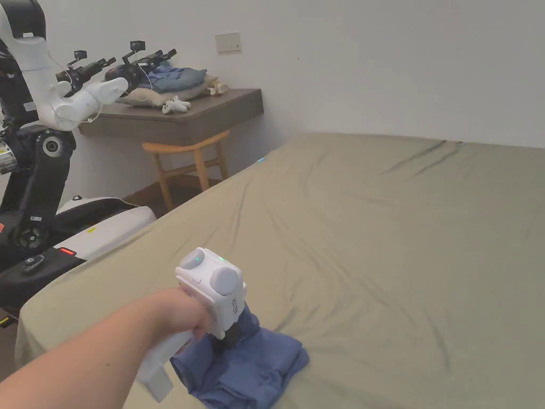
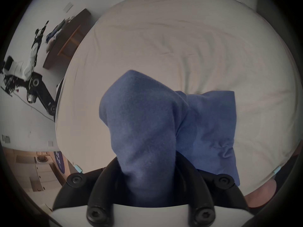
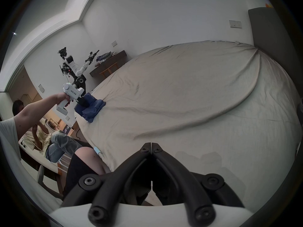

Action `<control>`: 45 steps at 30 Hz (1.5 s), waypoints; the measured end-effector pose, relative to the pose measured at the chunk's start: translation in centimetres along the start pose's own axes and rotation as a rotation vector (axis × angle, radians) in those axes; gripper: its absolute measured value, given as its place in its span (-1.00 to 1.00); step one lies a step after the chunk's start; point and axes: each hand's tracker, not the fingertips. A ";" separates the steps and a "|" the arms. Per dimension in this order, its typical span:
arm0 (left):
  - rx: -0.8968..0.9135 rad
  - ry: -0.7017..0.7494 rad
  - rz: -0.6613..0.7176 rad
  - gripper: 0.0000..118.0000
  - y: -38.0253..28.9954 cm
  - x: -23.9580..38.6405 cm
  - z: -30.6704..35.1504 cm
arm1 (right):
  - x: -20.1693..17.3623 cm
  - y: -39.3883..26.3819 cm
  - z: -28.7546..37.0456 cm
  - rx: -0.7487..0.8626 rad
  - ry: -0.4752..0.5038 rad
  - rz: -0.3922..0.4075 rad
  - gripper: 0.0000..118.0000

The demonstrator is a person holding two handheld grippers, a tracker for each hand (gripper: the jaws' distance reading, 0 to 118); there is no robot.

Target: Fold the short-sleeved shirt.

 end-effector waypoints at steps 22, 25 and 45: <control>0.388 0.125 0.048 -1.00 -2.6 3.2 14.9 | -0.9 -0.2 1.1 0.052 0.048 0.030 -1.00; 0.528 0.039 0.067 -1.00 -3.4 6.5 18.3 | -0.7 -0.5 2.1 0.084 0.037 0.034 -1.00; 1.291 -0.206 0.259 -1.00 -11.0 32.9 30.6 | -7.1 3.2 12.1 0.622 -0.606 0.267 -1.00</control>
